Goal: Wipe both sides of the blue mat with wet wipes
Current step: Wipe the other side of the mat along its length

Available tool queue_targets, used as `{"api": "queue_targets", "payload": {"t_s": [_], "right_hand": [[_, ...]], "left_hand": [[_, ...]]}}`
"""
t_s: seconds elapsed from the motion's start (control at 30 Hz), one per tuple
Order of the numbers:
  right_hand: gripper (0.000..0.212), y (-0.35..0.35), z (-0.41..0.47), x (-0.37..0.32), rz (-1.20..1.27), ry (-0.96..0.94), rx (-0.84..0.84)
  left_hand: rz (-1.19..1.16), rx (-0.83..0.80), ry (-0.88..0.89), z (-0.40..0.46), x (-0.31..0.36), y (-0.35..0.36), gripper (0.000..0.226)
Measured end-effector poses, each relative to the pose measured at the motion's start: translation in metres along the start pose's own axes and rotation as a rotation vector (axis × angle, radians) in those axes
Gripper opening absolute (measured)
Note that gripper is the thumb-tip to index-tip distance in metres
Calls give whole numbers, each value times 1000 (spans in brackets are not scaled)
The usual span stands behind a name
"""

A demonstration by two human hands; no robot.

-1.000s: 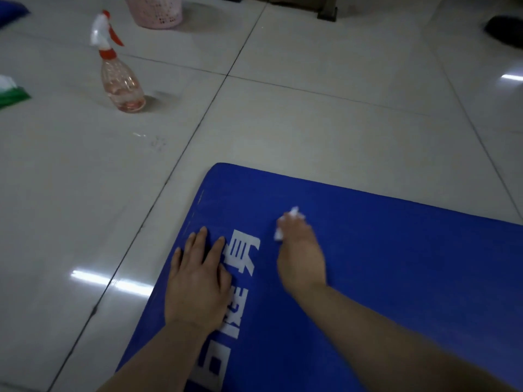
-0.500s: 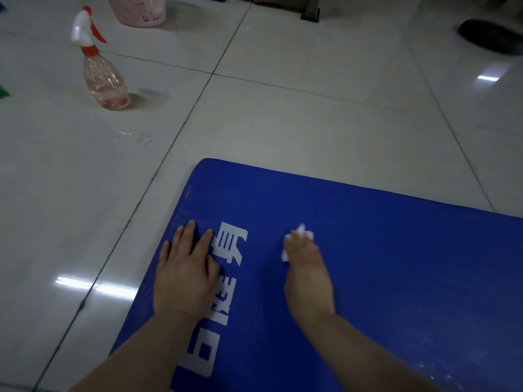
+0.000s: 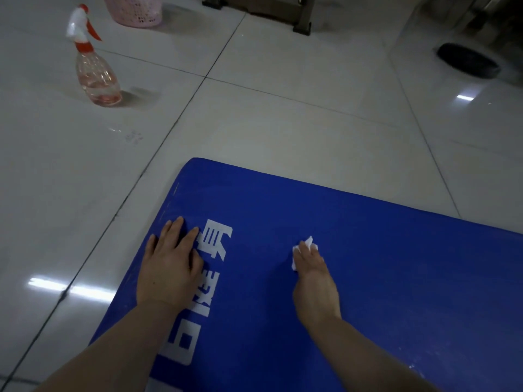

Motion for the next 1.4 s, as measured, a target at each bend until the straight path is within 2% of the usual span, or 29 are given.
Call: {"api": "queue_targets", "payload": {"t_s": [0.07, 0.17, 0.23, 0.3, 0.4, 0.43, 0.47, 0.5, 0.53, 0.6, 0.67, 0.73, 0.8, 0.87, 0.93, 0.97, 1.0, 1.03, 1.1, 1.17, 1.23, 1.27, 1.37, 1.4], "right_hand": [[65, 2, -3, -6, 16, -32, -59], [61, 6, 1, 1, -88, -35, -77], [59, 14, 1, 6, -153, -29, -88], [57, 11, 2, 3, -301, -14, 32], [62, 14, -7, -14, -288, 88, -97], [64, 13, -11, -39, -386, 5, -50], [66, 24, -21, -76, -464, -182, -11], [64, 41, -41, -113, -452, -372, -80], [66, 47, -52, -137, -364, -424, -143], [69, 40, -63, -159, -264, -502, -77], [70, 36, -66, -133, -359, -462, -97], [68, 29, -61, -81, -488, -371, 12], [82, 25, -61, -27, -409, -174, 248], [89, 22, -63, -10, -263, -59, 162], [71, 23, -67, -45, -303, -159, 111], [64, 32, -74, -70, -292, -232, -50], [64, 35, -80, -101, -259, -322, -117], [69, 36, -88, -133, -215, -431, -96], [81, 34, -90, -154, -73, -430, -20], [80, 30, -91, -138, 55, -391, 35], [66, 19, -91, -93, -71, -347, 137], [66, 10, -90, -65, -147, -294, 214], [86, 3, -98, 6, -111, -49, 243], [82, 3, -102, 7, -142, -34, 227]], "left_hand": [[-36, 33, 36, -3, 7, -5, 57], [-46, 103, 40, -27, 9, -20, 37], [-5, 90, 42, -52, 4, -21, 39], [29, 39, 25, -67, -3, -18, 48], [43, -22, -4, -65, -8, -10, 53], [45, -33, -5, -63, -7, -9, 53], [48, -41, -3, -62, -7, -8, 53], [51, -48, -1, -63, -7, -7, 54], [53, -50, 3, -64, -8, -7, 55], [48, -44, 16, -64, -8, -9, 56], [32, -26, 22, -63, -7, -11, 55], [14, 0, 18, -62, -5, -14, 54], [16, 14, 14, -63, -5, -15, 54], [24, 13, 8, -64, -5, -14, 54], [25, 0, 4, -63, -5, -13, 55], [30, -8, 3, -62, -5, -13, 56], [41, -17, 4, -62, -5, -12, 57], [53, -26, 8, -62, -4, -12, 57], [56, -40, 13, -62, -5, -11, 58], [50, -37, 18, -63, -5, -12, 58], [38, -19, 19, -63, -5, -14, 57], [29, -10, 18, -63, -5, -14, 57], [13, 7, 10, -63, -4, -15, 57], [13, 10, 11, -63, -4, -15, 58]]}}
Point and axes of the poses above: each hand's wrist, its own z-axis towards the middle knuckle, its own y-axis out of the palm, x = y × z, the point moved 10 cm from there along z, towards the middle knuckle, and after that the axes turned 4 degrees about x, right-handed, at the moved point
